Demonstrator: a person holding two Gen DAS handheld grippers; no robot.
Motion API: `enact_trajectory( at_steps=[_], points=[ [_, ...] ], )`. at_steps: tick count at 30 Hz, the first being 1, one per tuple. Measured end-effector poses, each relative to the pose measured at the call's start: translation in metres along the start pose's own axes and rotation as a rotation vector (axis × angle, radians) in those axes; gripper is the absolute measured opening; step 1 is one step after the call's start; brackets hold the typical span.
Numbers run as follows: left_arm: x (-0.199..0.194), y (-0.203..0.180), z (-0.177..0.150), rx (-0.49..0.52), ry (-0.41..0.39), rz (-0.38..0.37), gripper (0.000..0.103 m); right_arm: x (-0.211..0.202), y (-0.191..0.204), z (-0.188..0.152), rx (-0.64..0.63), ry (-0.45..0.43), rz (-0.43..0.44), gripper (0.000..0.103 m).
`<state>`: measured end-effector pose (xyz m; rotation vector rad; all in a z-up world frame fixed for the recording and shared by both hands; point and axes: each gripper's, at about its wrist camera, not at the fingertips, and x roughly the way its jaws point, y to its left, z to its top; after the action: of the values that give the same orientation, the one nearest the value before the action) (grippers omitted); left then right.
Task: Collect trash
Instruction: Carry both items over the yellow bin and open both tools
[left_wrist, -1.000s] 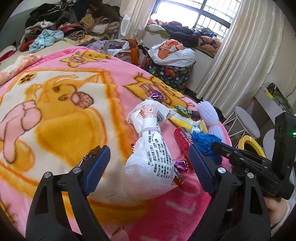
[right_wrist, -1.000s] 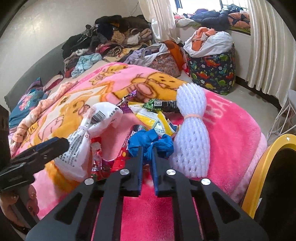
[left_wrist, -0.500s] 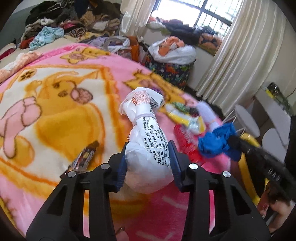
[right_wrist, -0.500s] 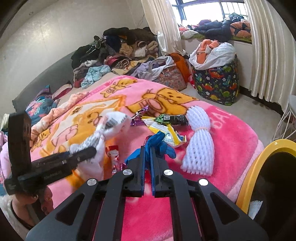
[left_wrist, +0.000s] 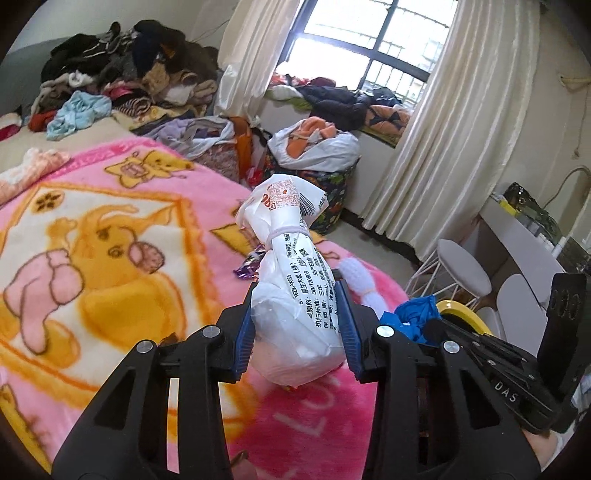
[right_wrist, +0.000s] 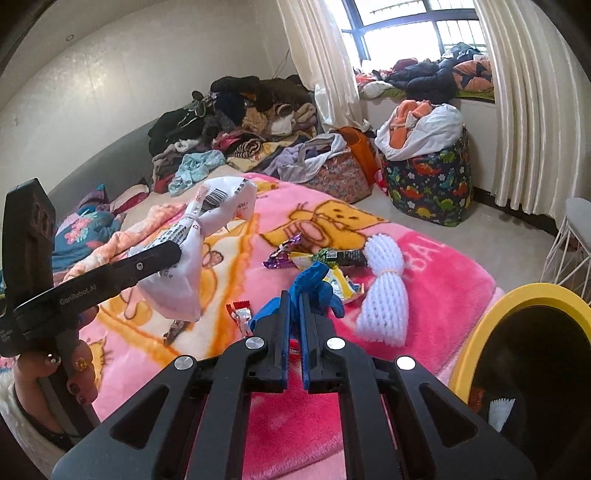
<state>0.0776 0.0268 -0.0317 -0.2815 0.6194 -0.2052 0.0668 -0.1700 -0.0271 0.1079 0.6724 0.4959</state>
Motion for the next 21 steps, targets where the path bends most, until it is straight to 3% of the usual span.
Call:
enact_trajectory(
  at_steps=[21],
  points=[
    [0.004,-0.079,-0.013,0.130,0.030,-0.106,0.033,-0.076,-0.056,-0.016,0.139,-0.106,-0.116,0.005]
  ],
)
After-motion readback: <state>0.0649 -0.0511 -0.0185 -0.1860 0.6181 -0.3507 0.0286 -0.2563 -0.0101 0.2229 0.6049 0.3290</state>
